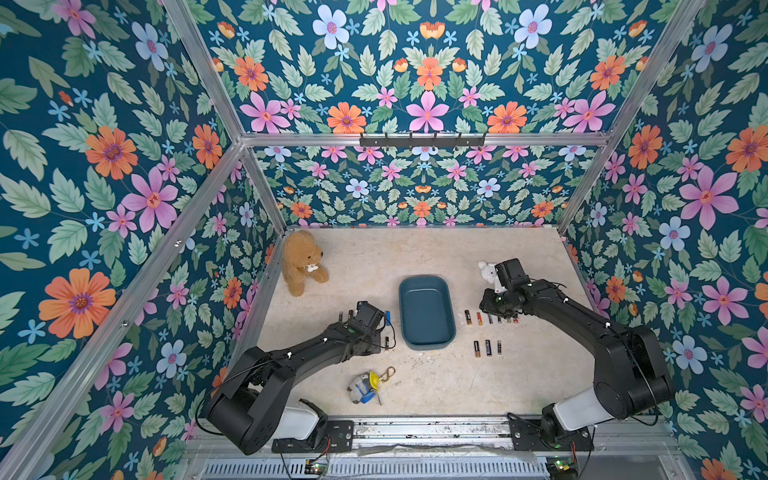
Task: Take the batteries out of the storage box
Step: Place the battery at the center of the board, then reset both arms
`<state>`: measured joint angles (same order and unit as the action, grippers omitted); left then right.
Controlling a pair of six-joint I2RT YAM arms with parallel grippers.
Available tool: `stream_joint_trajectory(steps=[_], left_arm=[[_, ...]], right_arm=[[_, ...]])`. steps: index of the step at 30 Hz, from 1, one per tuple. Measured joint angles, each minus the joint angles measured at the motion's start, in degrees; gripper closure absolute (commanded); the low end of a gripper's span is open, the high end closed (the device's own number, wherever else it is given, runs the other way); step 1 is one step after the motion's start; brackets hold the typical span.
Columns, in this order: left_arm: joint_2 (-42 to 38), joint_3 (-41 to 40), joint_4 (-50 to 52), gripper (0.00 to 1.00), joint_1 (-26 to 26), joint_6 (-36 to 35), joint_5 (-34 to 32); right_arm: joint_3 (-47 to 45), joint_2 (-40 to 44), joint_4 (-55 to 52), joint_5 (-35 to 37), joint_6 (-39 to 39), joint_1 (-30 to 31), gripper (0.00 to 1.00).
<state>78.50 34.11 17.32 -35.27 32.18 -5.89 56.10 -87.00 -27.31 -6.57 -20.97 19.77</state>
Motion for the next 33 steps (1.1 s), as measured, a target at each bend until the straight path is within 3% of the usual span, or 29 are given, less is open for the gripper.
stream_joint_trajectory(steps=[9,13,15,19,22,25,29,33], left_arm=[[-0.92,1.07,0.83,0.71,0.00,0.00,-0.04],[-2.58,2.32,2.27,0.64,0.00,0.22,-0.35],[-3.89,3.26,3.39,0.55,0.00,0.22,-0.83],[-7.82,6.58,6.29,0.38,0.26,0.15,-3.04],[-10.69,9.68,8.31,0.01,1.75,-1.07,-4.76],[-12.57,13.05,10.36,0.00,4.20,-1.99,-6.36],[-13.84,18.60,13.31,0.00,7.15,-4.09,-8.94],[-16.48,19.19,12.11,0.00,8.35,-6.40,-14.73]], right_arm=[[0.00,0.00,0.00,0.00,0.00,0.00,0.59],[0.20,0.00,-0.02,0.00,0.00,0.00,0.57],[0.52,0.04,-0.15,0.02,-0.02,0.00,0.50],[1.95,0.90,-0.63,0.04,0.00,0.00,0.27],[3.15,2.54,-1.20,0.26,-0.07,0.00,0.14],[3.52,4.87,-1.31,0.66,-0.33,0.00,0.01],[3.89,7.15,-1.38,1.88,-0.42,-0.24,0.00],[4.92,8.68,-1.07,5.60,-0.37,-1.99,0.00]])
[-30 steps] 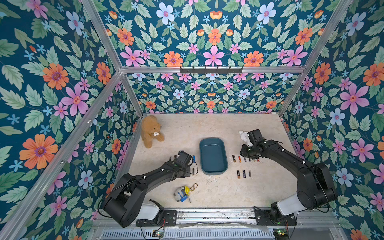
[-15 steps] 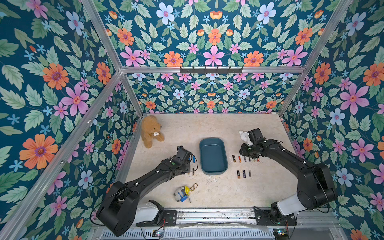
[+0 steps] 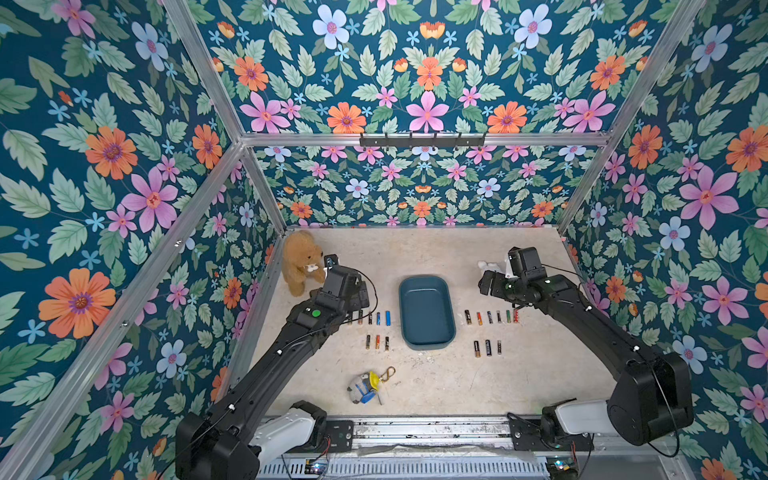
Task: Take the batteries out of the storage box
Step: Reset both arms
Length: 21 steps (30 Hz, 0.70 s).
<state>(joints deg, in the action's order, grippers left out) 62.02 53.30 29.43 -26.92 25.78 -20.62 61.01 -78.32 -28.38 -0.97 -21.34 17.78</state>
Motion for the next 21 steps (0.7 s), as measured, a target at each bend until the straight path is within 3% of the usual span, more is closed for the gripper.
stream_joint_trajectory(steps=[4,8,14,21], left_arm=[[-3.32,-4.76,-6.08,0.00,1.14,-2.84,-8.48],[-4.92,-11.76,-16.81,0.00,3.43,-7.80,-13.49],[-1.14,-22.64,-35.32,0.01,5.84,-14.75,-12.50],[2.21,-34.40,-58.05,0.01,9.53,-24.79,-11.34]], right_arm=[[-3.96,4.94,4.31,6.45,0.07,-2.60,0.01],[-15.89,14.71,14.45,14.40,0.28,-5.27,0.01],[-30.93,24.74,31.47,23.82,4.28,-5.86,0.01],[-35.82,22.91,43.04,30.40,7.58,-6.78,0.01]])
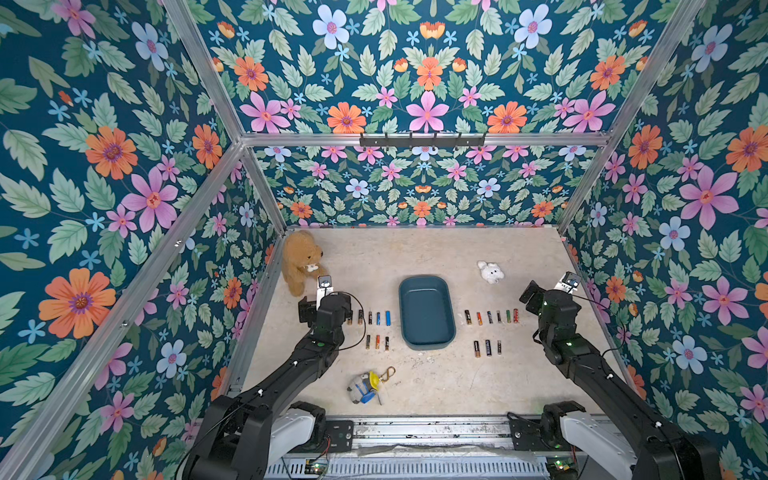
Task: Take the batteries out of the storage box
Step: Reset both arms
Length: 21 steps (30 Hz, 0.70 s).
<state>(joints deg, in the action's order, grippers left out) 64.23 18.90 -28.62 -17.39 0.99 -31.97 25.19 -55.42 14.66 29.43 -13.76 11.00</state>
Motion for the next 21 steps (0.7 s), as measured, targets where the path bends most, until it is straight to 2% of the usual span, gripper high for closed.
stream_joint_trajectory(steps=[5,11,17,21], left_arm=[[6.62,-6.27,-17.31,0.01,6.82,-0.48,3.26],[16.70,-7.28,-32.92,0.01,9.94,-0.98,8.68],[24.79,-5.73,-40.83,0.01,11.85,-2.05,15.93],[27.63,-5.44,-43.19,0.01,12.24,-2.40,17.00]], right_arm=[[-2.56,-3.02,7.85,1.20,1.66,-3.08,0.01],[-7.50,-7.08,19.37,1.05,3.34,-4.20,0.01],[-12.00,-12.41,32.41,0.98,5.99,-4.55,0.01],[-17.86,-14.93,44.28,-0.39,8.81,-5.40,0.01]])
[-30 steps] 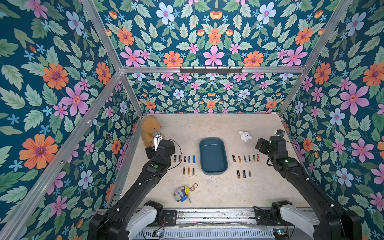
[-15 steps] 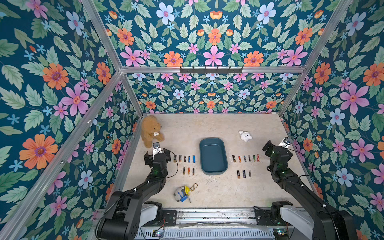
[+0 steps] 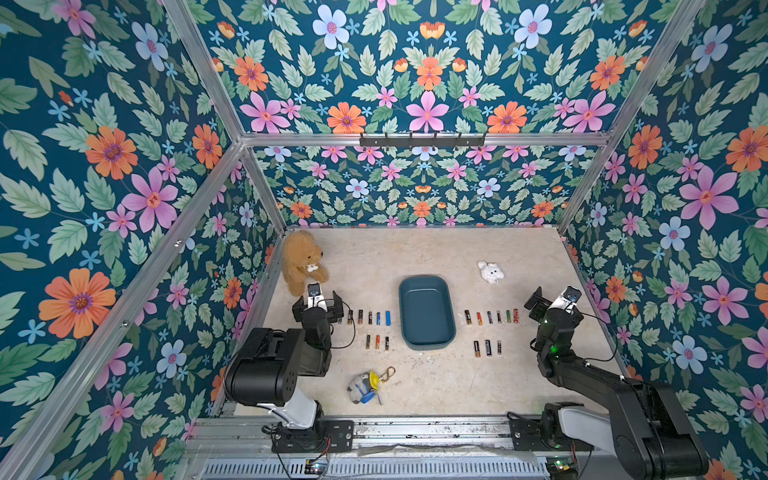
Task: Take the batteries out of the storage box
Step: Reset both arms
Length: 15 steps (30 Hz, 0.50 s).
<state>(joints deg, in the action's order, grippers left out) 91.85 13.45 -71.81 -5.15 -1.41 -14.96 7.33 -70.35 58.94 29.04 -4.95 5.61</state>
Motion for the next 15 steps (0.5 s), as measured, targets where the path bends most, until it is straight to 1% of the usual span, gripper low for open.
stream_joint_trajectory(steps=[2,4,5,7,9,15], left_arm=[[-0.04,0.74,-0.81,0.00,0.15,0.15,-0.02],[0.00,1.25,-0.57,0.00,0.15,0.87,-0.63],[0.00,1.36,-0.55,0.00,0.20,1.14,-1.09],[0.02,1.38,-0.55,0.00,0.26,1.29,-1.75],[0.02,1.42,-0.55,0.00,0.26,1.44,-2.08],[0.02,1.51,-0.55,0.01,0.26,1.53,-2.62]], right_arm=[[-3.56,-4.20,8.35,-1.70,0.39,-0.83,0.01],[-6.19,-11.02,16.46,-3.26,1.25,-1.62,0.00],[-6.47,-13.57,18.49,-3.67,1.86,-1.70,0.01],[-4.00,-12.94,17.66,-5.07,2.21,-1.46,0.00],[-1.66,-13.33,21.24,-7.28,2.45,-2.21,0.01],[-1.38,-12.85,20.31,-7.04,1.77,-2.78,0.01]])
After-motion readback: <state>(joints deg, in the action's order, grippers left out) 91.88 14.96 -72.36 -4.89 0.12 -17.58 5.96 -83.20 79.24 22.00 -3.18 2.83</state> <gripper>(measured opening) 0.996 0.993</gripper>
